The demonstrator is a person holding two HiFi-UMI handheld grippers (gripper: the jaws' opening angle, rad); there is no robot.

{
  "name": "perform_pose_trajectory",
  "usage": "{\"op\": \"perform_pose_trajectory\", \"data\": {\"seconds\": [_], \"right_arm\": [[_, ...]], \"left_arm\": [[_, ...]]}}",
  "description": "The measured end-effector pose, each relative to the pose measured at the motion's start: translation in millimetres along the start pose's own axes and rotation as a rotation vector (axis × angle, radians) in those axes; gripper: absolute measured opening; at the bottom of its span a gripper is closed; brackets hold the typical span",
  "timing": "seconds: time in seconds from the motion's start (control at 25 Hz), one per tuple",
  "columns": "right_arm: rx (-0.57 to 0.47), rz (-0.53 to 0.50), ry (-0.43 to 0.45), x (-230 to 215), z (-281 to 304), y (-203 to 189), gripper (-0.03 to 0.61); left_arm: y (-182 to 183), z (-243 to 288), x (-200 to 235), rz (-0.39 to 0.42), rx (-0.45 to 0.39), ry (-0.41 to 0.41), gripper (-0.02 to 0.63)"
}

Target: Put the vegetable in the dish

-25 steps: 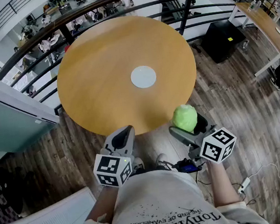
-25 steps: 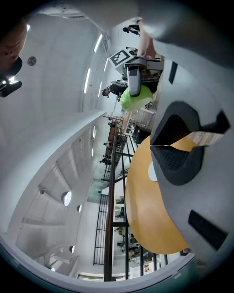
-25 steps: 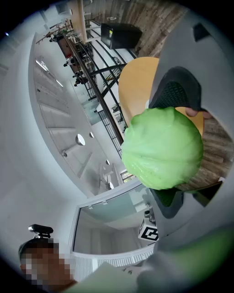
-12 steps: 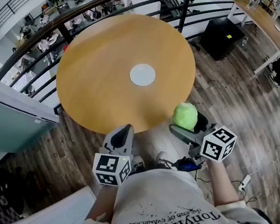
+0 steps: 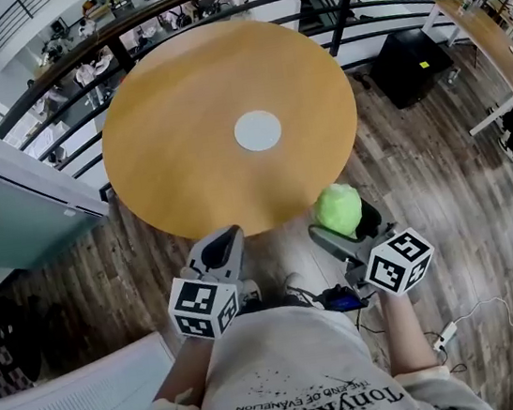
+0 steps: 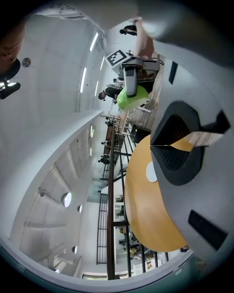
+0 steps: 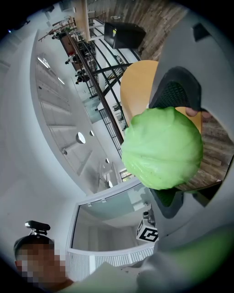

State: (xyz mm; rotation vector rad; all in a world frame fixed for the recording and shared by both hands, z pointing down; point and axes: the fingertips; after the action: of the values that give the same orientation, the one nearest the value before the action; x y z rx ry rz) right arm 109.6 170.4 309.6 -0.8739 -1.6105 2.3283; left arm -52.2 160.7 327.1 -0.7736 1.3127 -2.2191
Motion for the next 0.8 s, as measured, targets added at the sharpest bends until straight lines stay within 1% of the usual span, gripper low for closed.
{"op": "perform_pose_trajectory", "data": {"seconds": [0.16,0.36,0.44,0.64,0.8], "right_arm": [[0.008,-0.002,0.026,-11.2,-9.2,2.4,0.486],[0.037,-0.043,0.049,-23.6,-20.6,-1.0,0.488],[0.038,-0.039,0.054,-28.9,-22.3,-1.3,0.486],[0.036,-0.033,0.065,-32.9,-21.0,1.1,0.486],[0.043,-0.024,0.053,-42.4,-18.6,0.4,0.488]], "left_arm": [[-2.5,6.8,-14.1,-0.007,0.002,0.026,0.023],[-7.7,12.2,-34.4,-0.011,-0.002,0.043,0.023],[-10.7,12.2,-40.1,-0.009,0.002,0.049,0.023],[-11.3,10.1,-32.4,-0.019,0.004,0.08,0.023],[-6.8,16.9,-22.2,-0.022,-0.004,0.093,0.023]]}}
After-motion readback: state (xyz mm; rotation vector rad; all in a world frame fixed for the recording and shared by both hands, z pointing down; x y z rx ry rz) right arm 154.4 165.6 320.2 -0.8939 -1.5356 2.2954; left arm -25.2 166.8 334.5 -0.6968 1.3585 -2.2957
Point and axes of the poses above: the fingertips, and each gripper's own axes: z forward along the fingers, x to its left, y out of its top, and after that the axes turned 4 degrees about -z, right-handed
